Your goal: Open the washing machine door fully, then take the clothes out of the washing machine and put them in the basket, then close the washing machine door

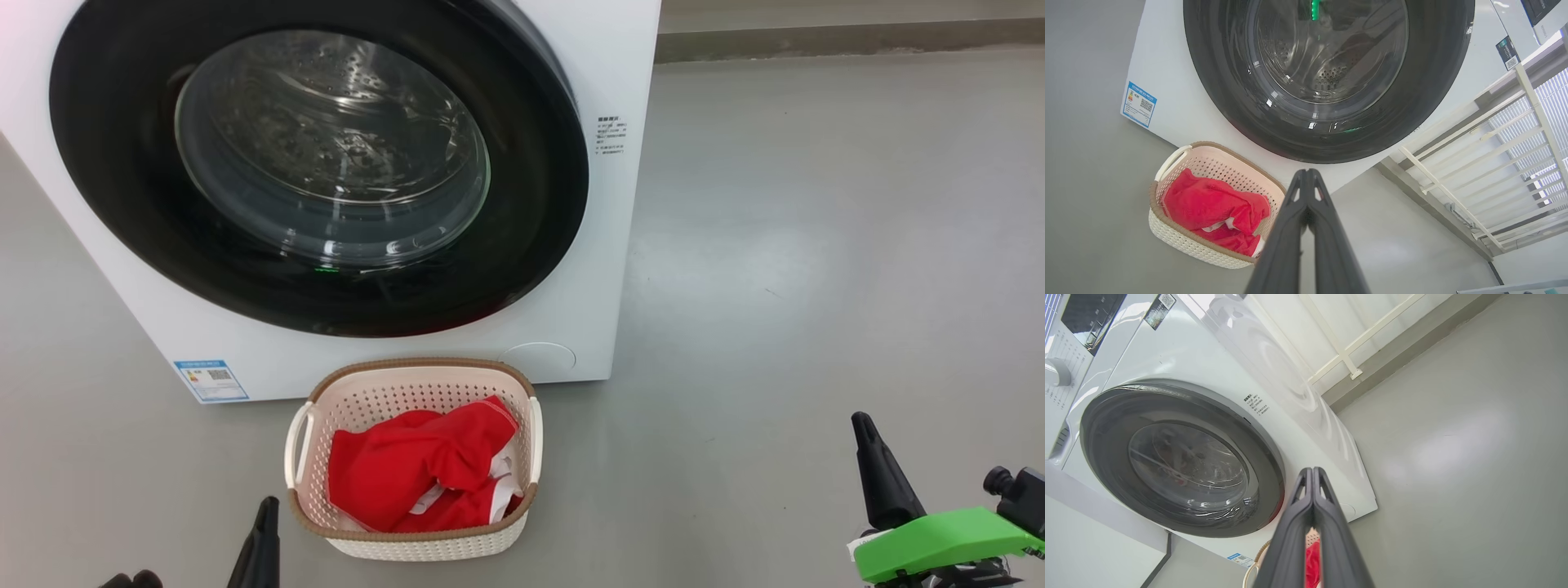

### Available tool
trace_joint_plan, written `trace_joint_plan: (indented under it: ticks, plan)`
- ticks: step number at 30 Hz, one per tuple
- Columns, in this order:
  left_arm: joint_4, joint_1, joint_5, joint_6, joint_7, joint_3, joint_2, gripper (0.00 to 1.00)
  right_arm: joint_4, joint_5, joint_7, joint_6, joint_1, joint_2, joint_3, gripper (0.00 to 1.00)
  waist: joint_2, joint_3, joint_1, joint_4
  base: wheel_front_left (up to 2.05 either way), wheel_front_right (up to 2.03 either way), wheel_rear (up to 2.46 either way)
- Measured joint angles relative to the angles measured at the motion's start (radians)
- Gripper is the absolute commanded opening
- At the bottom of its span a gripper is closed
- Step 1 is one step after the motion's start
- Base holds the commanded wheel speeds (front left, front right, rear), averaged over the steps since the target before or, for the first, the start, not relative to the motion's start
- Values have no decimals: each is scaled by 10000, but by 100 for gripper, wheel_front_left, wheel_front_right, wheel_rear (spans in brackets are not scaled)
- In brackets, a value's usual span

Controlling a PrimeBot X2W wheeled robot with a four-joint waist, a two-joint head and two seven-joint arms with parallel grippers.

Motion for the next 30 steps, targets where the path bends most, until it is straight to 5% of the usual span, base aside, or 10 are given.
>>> trace_joint_plan:
  ticks: [30]
  plan:
    - [430,-522,-3312,-257,880,328,-38,0,138,3298,844,-27,-261,0,-219,0,0,63,0,88,0,0,0]
